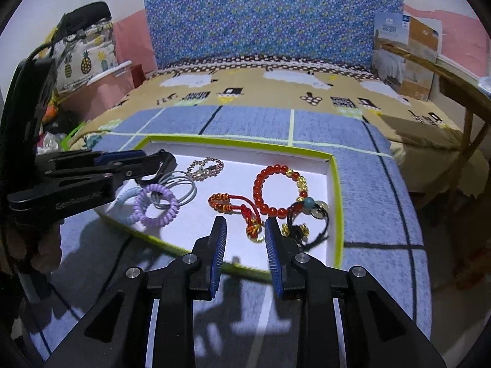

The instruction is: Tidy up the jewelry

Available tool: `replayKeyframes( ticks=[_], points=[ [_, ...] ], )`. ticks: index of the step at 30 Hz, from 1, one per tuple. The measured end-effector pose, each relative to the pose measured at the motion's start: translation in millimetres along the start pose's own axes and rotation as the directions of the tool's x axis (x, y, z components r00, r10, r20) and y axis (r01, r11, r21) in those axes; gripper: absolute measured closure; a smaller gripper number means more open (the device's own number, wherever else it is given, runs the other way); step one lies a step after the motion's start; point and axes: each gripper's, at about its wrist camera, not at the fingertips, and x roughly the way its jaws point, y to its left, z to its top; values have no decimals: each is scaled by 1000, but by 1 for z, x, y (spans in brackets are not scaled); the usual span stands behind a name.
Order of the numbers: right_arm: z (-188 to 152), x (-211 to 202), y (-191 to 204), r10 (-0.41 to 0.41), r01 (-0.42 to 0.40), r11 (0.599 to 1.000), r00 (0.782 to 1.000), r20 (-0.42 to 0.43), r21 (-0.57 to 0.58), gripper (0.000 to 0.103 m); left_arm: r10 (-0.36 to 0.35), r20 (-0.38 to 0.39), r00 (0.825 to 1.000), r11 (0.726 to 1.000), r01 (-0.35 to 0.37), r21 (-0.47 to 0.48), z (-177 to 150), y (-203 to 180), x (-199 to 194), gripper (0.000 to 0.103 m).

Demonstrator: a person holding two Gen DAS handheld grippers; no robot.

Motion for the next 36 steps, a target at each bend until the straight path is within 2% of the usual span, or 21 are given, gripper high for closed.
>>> replayKeyframes(
  ticks=[8,18,36],
  points=[
    [-19,-43,9,0,-1,1000,998,55,20,77,12,61,998,1000,-10,-19,-25,-9,-49,77],
    [-51,-85,29,11,-13,1000,993,117,13,77,59,127,990,998,-55,-31,-67,-23,-96,77],
    [-111,-128,55,5,-6,1000,987,159,6,75,117,165,979,993,-114,-26,-137,-47,-141,77]
  ],
)
